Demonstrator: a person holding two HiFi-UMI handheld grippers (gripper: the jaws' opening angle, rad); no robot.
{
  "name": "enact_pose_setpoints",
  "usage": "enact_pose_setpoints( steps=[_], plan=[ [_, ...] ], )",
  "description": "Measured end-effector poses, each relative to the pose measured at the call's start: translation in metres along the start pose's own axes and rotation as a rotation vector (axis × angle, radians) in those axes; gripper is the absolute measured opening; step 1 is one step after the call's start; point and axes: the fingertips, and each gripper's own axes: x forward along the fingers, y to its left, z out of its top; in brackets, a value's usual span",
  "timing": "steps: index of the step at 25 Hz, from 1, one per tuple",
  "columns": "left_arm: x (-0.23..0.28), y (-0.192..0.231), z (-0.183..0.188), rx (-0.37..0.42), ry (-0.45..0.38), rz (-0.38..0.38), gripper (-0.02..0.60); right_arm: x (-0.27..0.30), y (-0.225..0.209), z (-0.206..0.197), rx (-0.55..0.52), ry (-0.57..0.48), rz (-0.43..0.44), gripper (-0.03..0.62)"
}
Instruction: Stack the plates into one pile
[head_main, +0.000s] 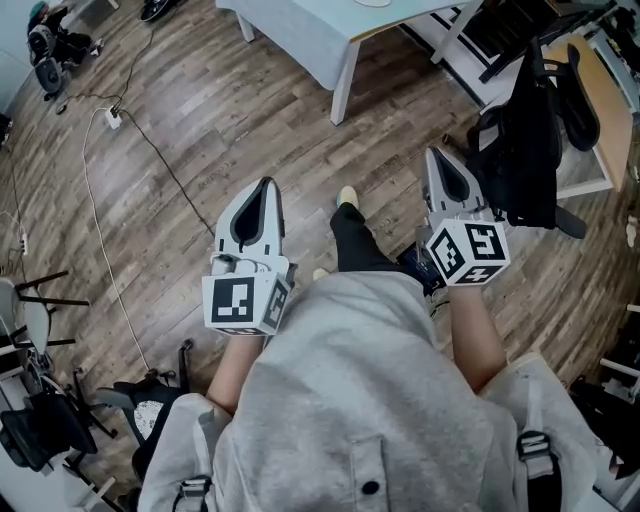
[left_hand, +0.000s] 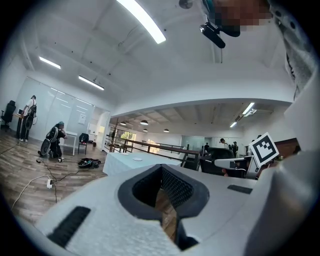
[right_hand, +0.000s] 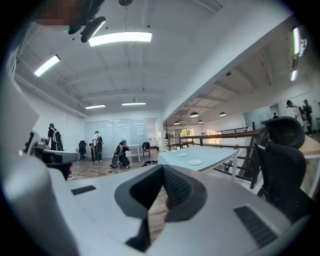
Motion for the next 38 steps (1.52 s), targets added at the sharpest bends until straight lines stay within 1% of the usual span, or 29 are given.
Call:
enact_pose_setpoints(
  steps=[6,14,19,21,26,32,38],
  plan=[
    [0.018,0.013,0.000,0.008,0.013,-0.001,0.017,0.023,-0.001,0.003,-0.012,0.000,0.009,0.026],
    [0.075,0.023,-0.007,0.011,0.042,-0.011,0.017,0.074,-0.029,-0.002,0.001,0.029,0.017,0.026],
    [0.122,0.037,-0.014,0.002,0.083,0.002,0.017,0.117,-0.051,-0.007,-0.025,0.067,0.039,0.026],
    [0.144,0.045,-0.014,0.004,0.096,0.015,0.018,0.139,-0.061,-0.006,-0.016,0.076,0.048,0.026],
    [0.204,0.058,-0.013,0.006,0.132,0.038,0.017,0.198,-0.089,0.006,0.033,0.068,0.067,0.026],
    [0.278,0.068,-0.009,0.015,0.160,0.046,0.017,0.262,-0.127,0.023,-0.030,0.060,0.083,0.026],
    [0.333,0.070,-0.006,0.031,0.177,0.053,0.017,0.303,-0.162,0.026,-0.006,0.068,0.090,0.026]
  ],
)
